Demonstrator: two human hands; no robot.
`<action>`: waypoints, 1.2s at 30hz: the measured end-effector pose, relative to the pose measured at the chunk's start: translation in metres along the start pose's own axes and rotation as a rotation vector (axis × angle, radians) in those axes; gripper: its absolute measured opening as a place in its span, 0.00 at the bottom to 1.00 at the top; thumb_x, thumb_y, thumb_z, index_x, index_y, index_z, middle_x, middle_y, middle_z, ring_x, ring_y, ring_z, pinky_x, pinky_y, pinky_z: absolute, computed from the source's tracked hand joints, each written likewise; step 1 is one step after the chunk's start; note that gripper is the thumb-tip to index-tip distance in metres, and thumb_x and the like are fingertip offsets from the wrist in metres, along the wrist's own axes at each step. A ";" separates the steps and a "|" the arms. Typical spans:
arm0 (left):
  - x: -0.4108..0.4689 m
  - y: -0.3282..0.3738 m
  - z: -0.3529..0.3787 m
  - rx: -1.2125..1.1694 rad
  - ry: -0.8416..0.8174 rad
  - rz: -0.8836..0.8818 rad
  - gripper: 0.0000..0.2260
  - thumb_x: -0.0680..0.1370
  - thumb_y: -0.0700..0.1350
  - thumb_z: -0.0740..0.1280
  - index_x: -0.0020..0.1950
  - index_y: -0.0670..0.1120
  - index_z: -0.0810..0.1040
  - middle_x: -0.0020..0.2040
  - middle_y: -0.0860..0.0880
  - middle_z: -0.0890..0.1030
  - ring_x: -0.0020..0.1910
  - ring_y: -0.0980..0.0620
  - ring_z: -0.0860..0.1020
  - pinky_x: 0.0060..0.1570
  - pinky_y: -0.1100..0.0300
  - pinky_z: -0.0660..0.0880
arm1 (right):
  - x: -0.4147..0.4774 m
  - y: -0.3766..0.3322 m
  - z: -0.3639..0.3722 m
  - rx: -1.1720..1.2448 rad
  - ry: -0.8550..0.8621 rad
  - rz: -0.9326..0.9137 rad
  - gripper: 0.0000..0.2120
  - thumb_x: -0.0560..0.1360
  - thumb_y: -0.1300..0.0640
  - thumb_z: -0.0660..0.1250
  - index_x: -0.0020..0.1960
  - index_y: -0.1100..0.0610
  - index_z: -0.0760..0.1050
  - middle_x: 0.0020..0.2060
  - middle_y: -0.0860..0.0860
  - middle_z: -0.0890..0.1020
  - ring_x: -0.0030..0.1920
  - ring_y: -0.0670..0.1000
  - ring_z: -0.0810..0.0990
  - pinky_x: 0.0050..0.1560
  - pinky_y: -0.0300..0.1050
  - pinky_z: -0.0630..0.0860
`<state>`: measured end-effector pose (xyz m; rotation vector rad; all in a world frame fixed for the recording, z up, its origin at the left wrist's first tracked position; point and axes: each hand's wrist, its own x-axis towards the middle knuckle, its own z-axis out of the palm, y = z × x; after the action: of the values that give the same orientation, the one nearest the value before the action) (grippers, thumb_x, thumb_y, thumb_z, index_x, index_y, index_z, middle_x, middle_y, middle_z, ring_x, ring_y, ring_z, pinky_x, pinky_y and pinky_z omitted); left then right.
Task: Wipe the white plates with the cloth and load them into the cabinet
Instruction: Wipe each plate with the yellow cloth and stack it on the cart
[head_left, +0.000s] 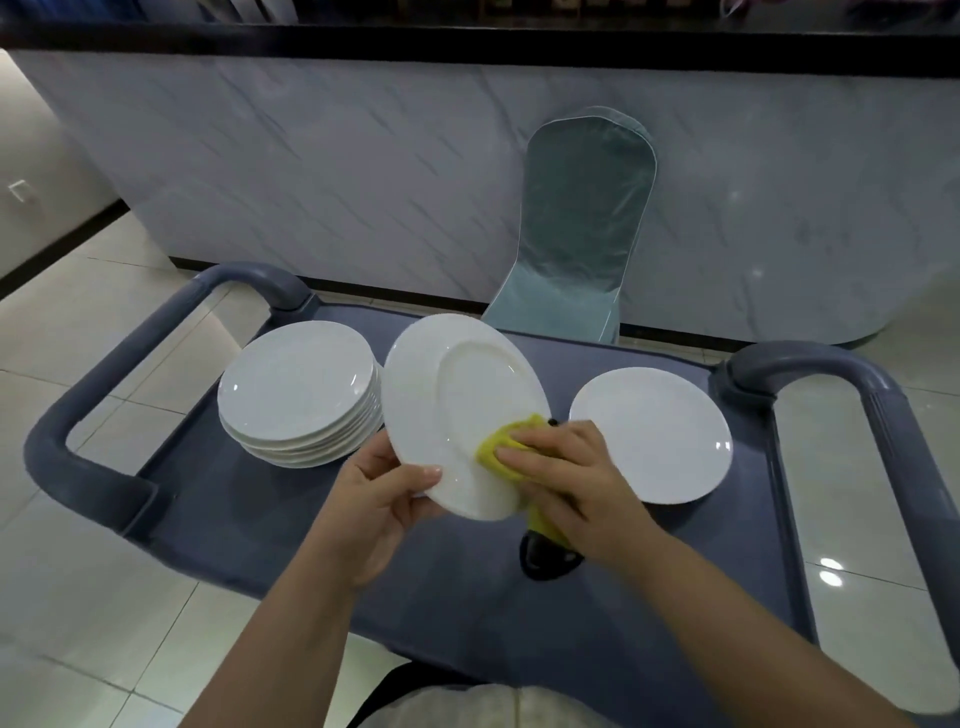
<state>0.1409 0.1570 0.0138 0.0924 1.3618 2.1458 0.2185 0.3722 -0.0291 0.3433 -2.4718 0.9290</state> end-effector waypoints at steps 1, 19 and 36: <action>-0.001 -0.002 -0.002 0.008 -0.003 -0.018 0.14 0.67 0.32 0.67 0.47 0.45 0.85 0.48 0.42 0.84 0.47 0.43 0.81 0.41 0.50 0.82 | -0.008 0.007 -0.003 -0.005 0.015 0.044 0.15 0.78 0.60 0.63 0.64 0.54 0.78 0.61 0.50 0.77 0.55 0.58 0.73 0.64 0.47 0.65; 0.004 -0.017 0.003 0.117 -0.107 -0.132 0.16 0.66 0.29 0.69 0.48 0.45 0.85 0.48 0.42 0.85 0.46 0.45 0.84 0.40 0.51 0.81 | 0.019 0.029 -0.009 -0.060 0.188 0.413 0.16 0.77 0.66 0.66 0.62 0.55 0.79 0.51 0.52 0.77 0.54 0.58 0.70 0.63 0.36 0.63; 0.040 0.016 -0.014 0.230 -0.270 -0.148 0.16 0.64 0.39 0.74 0.51 0.47 0.85 0.50 0.42 0.85 0.48 0.45 0.83 0.41 0.53 0.81 | 0.097 0.029 -0.015 -0.099 0.200 0.523 0.13 0.79 0.61 0.65 0.61 0.52 0.80 0.52 0.49 0.76 0.59 0.58 0.71 0.59 0.26 0.57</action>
<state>0.0961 0.1609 0.0105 0.3479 1.4018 1.7763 0.1293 0.3968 0.0144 -0.4324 -2.4451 0.9740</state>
